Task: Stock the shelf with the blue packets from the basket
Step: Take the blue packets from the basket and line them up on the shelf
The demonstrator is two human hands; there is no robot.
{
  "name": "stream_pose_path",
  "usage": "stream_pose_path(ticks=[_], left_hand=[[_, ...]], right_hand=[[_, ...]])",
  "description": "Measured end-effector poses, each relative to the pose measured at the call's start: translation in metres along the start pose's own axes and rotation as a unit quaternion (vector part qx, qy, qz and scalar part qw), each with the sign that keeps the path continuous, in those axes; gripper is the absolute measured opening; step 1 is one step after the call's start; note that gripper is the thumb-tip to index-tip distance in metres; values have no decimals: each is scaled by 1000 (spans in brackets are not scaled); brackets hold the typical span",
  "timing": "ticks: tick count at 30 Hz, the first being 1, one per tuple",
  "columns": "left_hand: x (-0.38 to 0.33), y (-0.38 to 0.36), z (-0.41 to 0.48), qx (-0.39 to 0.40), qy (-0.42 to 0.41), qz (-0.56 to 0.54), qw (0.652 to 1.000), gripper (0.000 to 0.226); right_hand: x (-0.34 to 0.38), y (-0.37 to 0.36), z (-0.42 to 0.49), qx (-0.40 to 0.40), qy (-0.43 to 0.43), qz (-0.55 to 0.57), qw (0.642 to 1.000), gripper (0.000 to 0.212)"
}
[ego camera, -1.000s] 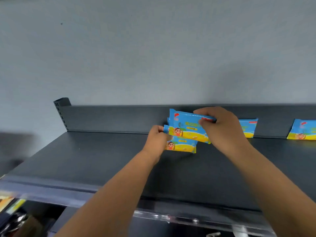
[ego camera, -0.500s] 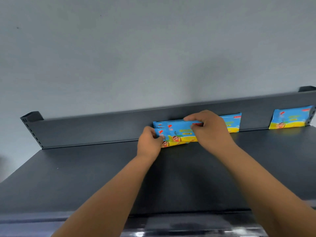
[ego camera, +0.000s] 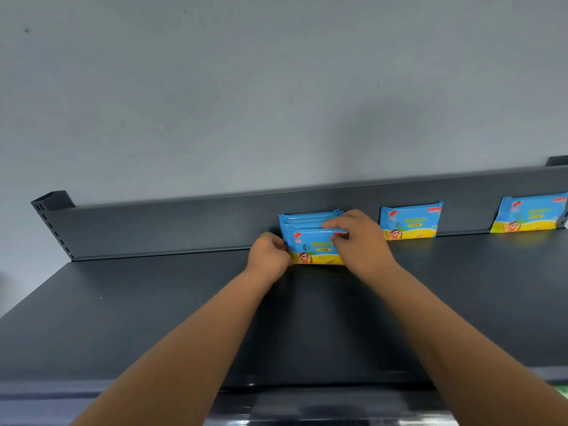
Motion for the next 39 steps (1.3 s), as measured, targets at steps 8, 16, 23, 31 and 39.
stream_pose_path(ticks=[8,16,23,31,39], left_hand=[[-11,-11,-4,67,-37,-47,996,51],[-13,-13,-8,81,-45,-80,993,35],[-16,-5,-3,101,-21,-35,994,17],[-15,3,-11,31,4,-22,999,47],[-44,47,-48,-167,-76,260,948,91]], right_hand=[[-26,-1,6,-25,-125,4,992,71],[-37,-29,-5,90,-219,213,948,29],[-30,-32,-4,102,-194,150,964,18],[-27,-26,-6,42,-182,73,980,54],[59,-17,-23,-51,3,-115,992,75]])
Point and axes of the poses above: each hand's wrist, its own z-axis towards the middle knuckle, its own y-axis out of the back of the hand, x = y × z, the point moved 9 cm from there along z, towards the middle knuckle, and after that the axes turned 1 degree about z, right-handed, at the moved point
